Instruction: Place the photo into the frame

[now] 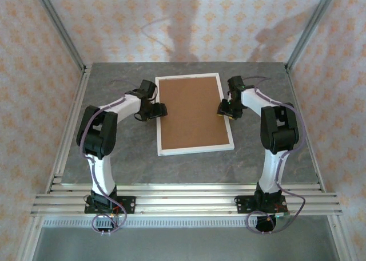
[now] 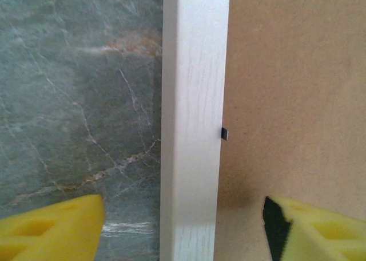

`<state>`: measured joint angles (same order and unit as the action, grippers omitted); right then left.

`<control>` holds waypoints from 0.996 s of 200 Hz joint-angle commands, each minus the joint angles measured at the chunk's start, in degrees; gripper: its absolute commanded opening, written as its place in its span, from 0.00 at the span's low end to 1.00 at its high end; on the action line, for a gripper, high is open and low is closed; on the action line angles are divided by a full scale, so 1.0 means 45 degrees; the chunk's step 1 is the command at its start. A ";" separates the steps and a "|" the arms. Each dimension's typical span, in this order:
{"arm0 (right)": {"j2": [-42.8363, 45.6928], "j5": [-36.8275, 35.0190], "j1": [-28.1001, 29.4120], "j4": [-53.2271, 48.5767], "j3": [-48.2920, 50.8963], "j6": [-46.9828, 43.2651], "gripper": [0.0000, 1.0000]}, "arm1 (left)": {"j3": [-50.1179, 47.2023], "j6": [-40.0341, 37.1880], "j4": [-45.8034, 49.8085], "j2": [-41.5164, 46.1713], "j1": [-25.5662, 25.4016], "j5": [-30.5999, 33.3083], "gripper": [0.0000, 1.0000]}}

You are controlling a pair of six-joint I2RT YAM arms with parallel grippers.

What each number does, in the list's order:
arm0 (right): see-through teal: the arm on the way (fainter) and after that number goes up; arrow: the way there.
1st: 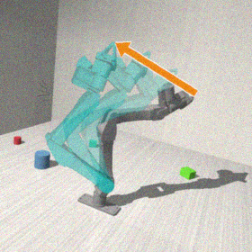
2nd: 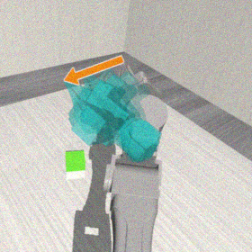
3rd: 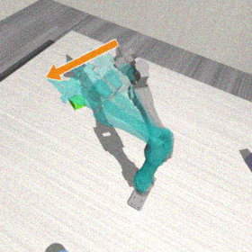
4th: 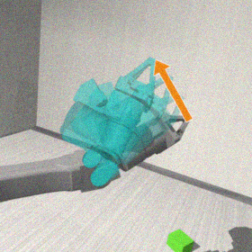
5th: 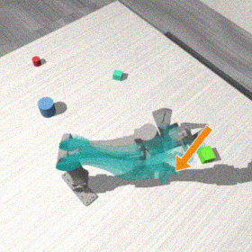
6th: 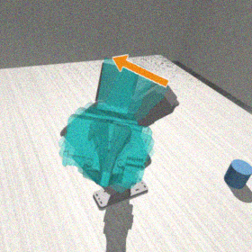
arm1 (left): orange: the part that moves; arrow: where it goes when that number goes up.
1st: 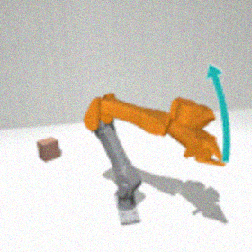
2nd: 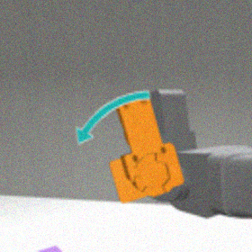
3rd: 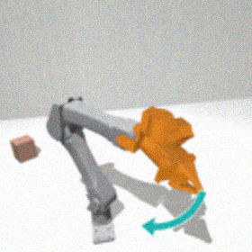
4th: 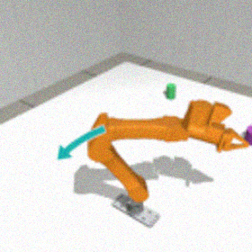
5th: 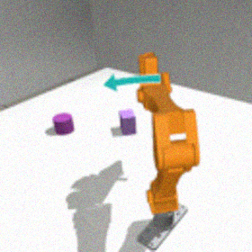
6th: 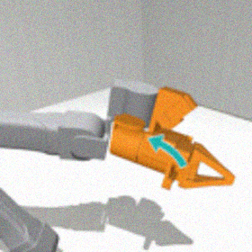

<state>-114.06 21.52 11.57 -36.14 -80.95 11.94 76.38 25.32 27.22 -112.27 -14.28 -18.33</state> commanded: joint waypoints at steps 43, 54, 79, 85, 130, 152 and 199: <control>0.0673 0.0199 0.0233 0.0311 0.1573 0.0330 0.17 | -0.0343 -0.0192 0.0251 0.0101 -0.0517 -0.0650 0.34; 0.0923 0.0175 0.0395 0.0310 0.1874 0.0399 0.17 | -0.0579 -0.0078 0.0134 0.0225 -0.0628 -0.0775 0.33; 0.1737 0.0037 0.0875 0.0299 0.2711 0.0710 0.16 | -0.1295 0.0231 -0.0289 0.0860 -0.0911 -0.0964 0.32; 0.1957 -0.0025 0.0991 0.0297 0.2942 0.0794 0.16 | -0.1449 0.0269 -0.0363 0.1125 -0.0967 -0.0950 0.32; 0.3885 -0.0363 0.1310 0.0309 0.4462 0.1686 0.21 | -0.2693 0.0661 -0.0941 0.2543 -0.1143 -0.0972 0.44; 0.4331 -0.0543 0.1181 0.0004 0.3868 0.1539 0.31 | -0.2426 0.0275 -0.0841 0.2946 -0.1089 -0.0194 0.62; 0.3048 0.0237 0.0152 0.0026 0.1427 0.0506 0.43 | -0.1249 -0.0064 -0.2068 0.2422 0.0088 0.0192 0.78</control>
<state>-97.30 20.67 14.94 -36.16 -68.79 16.88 67.92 25.58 23.59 -101.27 -17.19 -18.41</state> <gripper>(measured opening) 0.420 0.776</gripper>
